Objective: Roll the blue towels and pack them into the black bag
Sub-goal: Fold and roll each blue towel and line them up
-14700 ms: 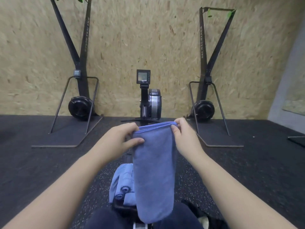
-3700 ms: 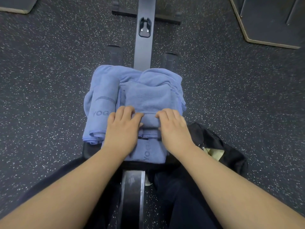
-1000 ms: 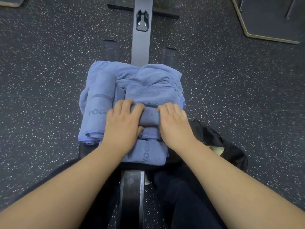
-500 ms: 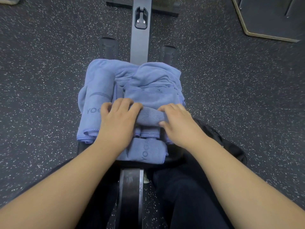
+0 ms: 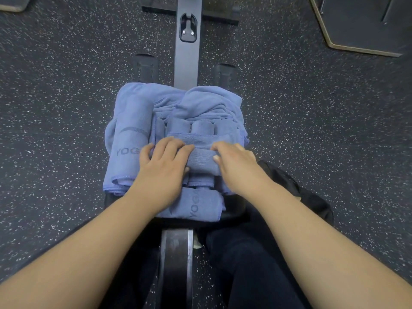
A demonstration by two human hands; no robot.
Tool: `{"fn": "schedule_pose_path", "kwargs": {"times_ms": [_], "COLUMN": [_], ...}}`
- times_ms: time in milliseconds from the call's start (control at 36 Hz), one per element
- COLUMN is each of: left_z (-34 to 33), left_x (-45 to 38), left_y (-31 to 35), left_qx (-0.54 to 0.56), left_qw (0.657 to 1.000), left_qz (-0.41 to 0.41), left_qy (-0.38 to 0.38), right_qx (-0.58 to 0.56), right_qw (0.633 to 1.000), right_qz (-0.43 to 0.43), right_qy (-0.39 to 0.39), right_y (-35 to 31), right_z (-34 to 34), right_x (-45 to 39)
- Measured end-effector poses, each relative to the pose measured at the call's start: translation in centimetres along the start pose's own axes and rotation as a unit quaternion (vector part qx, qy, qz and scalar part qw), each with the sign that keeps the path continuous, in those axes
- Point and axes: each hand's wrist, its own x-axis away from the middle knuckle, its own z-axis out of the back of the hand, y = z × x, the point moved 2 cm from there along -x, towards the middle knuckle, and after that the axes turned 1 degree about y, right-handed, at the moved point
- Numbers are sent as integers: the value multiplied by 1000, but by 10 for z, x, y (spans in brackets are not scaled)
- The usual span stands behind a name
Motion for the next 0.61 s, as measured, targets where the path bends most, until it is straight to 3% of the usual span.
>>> {"fn": "schedule_pose_path", "kwargs": {"times_ms": [278,472,611], "left_z": [6,0,-3], "left_x": [-4,-3,-10], "left_y": [2,8,8], "left_qx": [30,10,18], "left_qw": [999,998,995], "left_qz": [-19,56,81], "left_qy": [1,-41,-58], "right_qx": [0,13,-8], "right_qw": [996,959,965], "right_qz": [-19,31,71], "right_qy": [91,281,251], "right_y": [3,-8,-17], "right_z": [-5,-3,-3], "right_x": [-12,-8,0]}}
